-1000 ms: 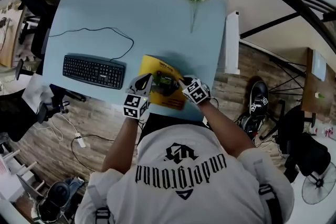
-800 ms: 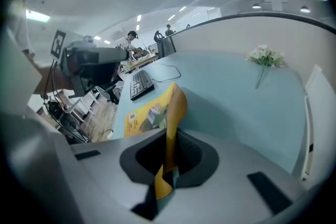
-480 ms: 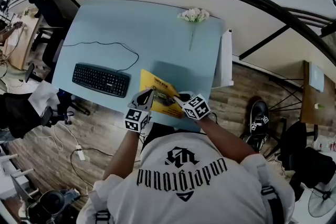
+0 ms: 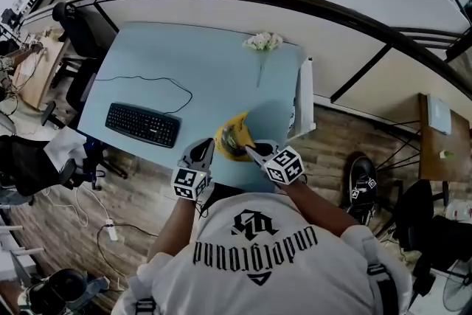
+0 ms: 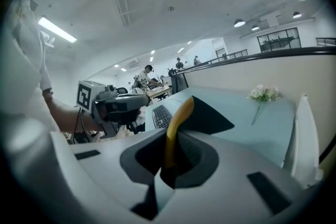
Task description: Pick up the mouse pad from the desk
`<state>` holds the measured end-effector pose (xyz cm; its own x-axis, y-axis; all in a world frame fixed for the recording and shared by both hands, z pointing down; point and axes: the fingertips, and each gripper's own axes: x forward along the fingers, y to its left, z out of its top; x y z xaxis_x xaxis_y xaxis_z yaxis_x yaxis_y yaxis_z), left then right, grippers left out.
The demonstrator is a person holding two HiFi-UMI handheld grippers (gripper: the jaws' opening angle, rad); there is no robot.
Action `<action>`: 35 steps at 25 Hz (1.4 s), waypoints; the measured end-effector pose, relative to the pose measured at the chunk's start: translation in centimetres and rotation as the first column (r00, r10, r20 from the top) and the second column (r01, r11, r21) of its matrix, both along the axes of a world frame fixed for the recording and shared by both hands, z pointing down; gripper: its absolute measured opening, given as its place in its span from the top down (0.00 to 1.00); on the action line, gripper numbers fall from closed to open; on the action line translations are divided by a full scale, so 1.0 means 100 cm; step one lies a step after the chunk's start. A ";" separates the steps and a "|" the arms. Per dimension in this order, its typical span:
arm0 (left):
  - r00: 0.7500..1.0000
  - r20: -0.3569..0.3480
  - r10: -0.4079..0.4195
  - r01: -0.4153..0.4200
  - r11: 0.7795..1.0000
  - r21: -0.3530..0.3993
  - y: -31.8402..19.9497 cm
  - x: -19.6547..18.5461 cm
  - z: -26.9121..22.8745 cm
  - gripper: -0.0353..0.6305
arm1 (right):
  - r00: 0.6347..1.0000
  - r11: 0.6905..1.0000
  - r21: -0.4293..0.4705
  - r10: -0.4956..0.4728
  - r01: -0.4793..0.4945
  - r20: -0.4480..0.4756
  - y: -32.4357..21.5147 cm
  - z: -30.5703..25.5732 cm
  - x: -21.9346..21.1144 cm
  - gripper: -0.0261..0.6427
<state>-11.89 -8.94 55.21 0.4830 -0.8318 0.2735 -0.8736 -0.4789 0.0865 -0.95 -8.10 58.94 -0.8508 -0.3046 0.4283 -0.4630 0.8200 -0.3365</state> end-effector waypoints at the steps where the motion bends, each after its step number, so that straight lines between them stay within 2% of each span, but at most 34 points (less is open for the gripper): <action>1: 1.000 0.000 0.000 0.000 1.000 0.017 0.002 0.003 -0.006 0.94 | 1.000 1.000 0.012 0.006 -0.006 0.008 0.001 -0.007 0.006 0.93; 9: 0.999 -0.031 -0.023 0.026 0.996 0.091 0.019 0.022 -0.043 0.94 | 0.994 0.994 0.093 0.057 -0.066 0.092 0.004 -0.056 0.045 0.93; 14: 0.999 -0.026 -0.029 0.032 0.992 0.121 0.030 0.032 -0.062 0.94 | 0.994 0.980 0.184 0.064 -0.079 0.087 0.008 -0.078 0.064 0.93; 19: 0.999 -0.043 -0.031 0.037 0.988 0.151 0.040 0.026 -0.081 0.94 | 0.991 0.967 0.236 0.077 -0.101 0.109 0.012 -0.100 0.068 0.93; 27: 0.998 -0.046 0.041 -0.032 0.983 0.182 0.043 0.014 -0.097 0.94 | 0.981 0.948 0.268 0.142 -0.173 0.131 0.022 -0.118 0.053 0.93; 35: 0.991 -0.043 0.130 -0.120 0.973 0.196 0.057 -0.021 -0.117 0.94 | 0.955 0.921 0.267 0.248 -0.284 0.163 0.037 -0.134 0.029 0.93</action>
<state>-14.01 -3.20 43.51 0.5964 -0.7983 0.0841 -0.8022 -0.5964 0.0283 2.00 -4.38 45.51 -0.7618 -0.6202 0.1871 -0.6471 0.7418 -0.1760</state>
